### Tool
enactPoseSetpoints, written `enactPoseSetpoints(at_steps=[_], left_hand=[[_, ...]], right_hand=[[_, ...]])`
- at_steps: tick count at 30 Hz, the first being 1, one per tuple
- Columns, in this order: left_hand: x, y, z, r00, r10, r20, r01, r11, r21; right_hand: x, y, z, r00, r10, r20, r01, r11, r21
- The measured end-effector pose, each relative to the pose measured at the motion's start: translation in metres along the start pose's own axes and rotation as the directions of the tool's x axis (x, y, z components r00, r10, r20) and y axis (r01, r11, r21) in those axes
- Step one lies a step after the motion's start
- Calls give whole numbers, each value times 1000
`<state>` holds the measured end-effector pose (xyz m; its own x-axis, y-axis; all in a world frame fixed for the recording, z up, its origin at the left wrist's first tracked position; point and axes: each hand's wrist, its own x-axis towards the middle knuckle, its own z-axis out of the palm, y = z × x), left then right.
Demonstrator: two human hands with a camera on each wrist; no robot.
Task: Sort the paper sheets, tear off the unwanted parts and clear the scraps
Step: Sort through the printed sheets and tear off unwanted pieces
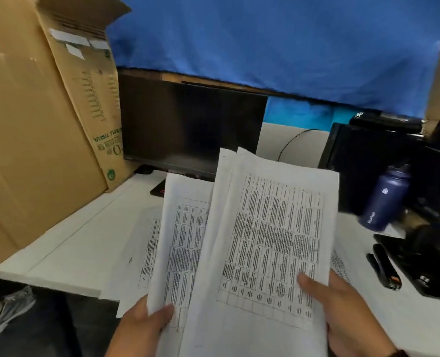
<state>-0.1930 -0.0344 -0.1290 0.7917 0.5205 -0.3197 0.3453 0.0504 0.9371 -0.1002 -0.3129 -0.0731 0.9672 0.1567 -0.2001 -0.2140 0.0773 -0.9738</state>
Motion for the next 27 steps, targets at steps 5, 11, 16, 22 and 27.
enactPoseSetpoints(at_steps=[5,11,16,22,27], left_hand=[[-1,10,29,995,-67,75,76,989,-124],[-8,43,56,923,372,93,-373,928,-9],[4,65,68,874,474,108,-471,881,-54],[15,42,76,920,366,142,-359,931,-71],[13,36,76,931,331,157,-320,943,-91]], right_hand=[[11,32,21,981,-134,-138,96,962,-256],[6,-7,23,871,-456,-182,406,878,-255],[17,-31,19,820,-563,-106,518,807,-284],[19,-22,12,821,-551,-148,527,832,-170],[16,-21,17,836,-535,-121,524,845,-111]])
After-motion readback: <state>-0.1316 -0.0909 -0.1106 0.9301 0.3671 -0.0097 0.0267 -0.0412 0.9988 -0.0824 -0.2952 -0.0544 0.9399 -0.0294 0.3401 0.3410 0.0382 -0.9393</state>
